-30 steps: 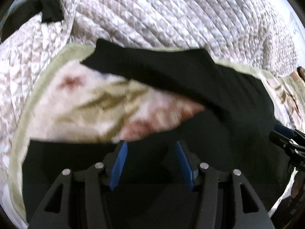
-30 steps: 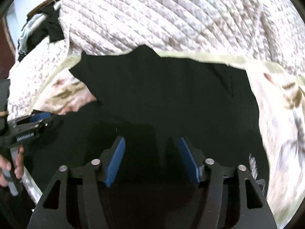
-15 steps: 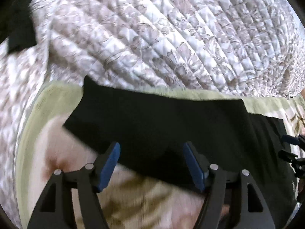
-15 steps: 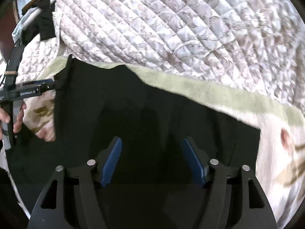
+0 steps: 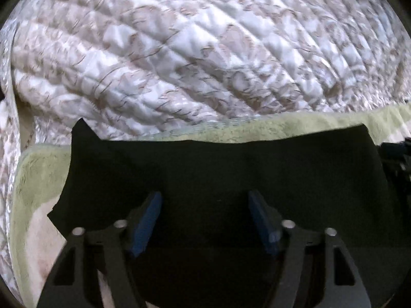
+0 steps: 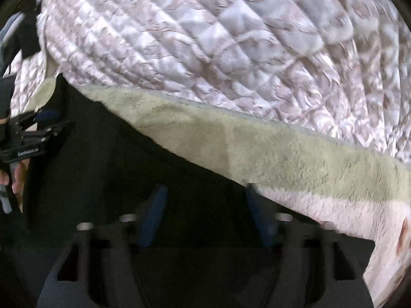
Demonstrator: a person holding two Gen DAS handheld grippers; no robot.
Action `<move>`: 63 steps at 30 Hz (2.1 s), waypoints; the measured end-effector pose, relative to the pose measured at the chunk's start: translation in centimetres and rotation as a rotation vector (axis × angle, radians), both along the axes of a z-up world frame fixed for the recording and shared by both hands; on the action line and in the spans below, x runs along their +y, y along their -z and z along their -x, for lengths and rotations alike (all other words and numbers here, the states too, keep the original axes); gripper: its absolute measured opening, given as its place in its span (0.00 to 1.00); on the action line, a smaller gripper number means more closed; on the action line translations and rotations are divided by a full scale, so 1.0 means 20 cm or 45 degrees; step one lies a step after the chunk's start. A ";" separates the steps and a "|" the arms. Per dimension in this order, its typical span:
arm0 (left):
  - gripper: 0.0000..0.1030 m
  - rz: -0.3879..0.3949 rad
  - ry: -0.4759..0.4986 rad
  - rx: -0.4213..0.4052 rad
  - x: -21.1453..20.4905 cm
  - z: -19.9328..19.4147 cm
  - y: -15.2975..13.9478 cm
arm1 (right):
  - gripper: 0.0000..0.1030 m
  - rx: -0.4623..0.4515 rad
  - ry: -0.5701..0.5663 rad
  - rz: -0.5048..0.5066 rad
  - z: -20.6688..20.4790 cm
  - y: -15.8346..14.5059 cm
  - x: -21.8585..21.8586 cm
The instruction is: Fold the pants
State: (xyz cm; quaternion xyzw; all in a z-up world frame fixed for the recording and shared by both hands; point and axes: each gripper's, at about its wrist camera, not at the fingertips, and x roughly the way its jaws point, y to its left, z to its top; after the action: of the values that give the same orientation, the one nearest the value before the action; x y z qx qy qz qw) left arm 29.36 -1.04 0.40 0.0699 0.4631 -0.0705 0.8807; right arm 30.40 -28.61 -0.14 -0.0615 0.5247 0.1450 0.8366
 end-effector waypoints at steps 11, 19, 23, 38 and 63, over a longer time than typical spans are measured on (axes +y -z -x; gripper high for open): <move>0.03 0.123 -0.009 -0.130 0.04 0.19 -0.28 | 0.09 -0.253 -0.015 -0.010 0.29 -0.33 0.02; 0.03 0.337 -0.059 -0.247 0.25 0.76 -0.60 | 0.09 -0.356 -0.024 -0.209 1.03 -0.72 0.05; 0.03 0.404 -0.103 -0.200 0.33 1.12 -0.57 | 0.09 -0.244 0.031 -0.268 1.42 -0.67 0.10; 0.44 0.343 -0.135 -0.032 0.32 1.37 -0.44 | 0.51 -0.020 0.433 -0.501 1.77 -0.39 -0.03; 0.07 0.161 -0.183 -0.154 0.31 1.06 -0.39 | 0.51 -0.063 0.550 -0.565 1.72 -0.34 -0.12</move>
State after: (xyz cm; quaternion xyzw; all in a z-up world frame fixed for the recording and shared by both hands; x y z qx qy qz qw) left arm 8.12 5.19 8.15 -0.0151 0.4075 -0.0317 0.9126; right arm -4.04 -31.07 6.72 0.2320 0.4607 0.0732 0.8536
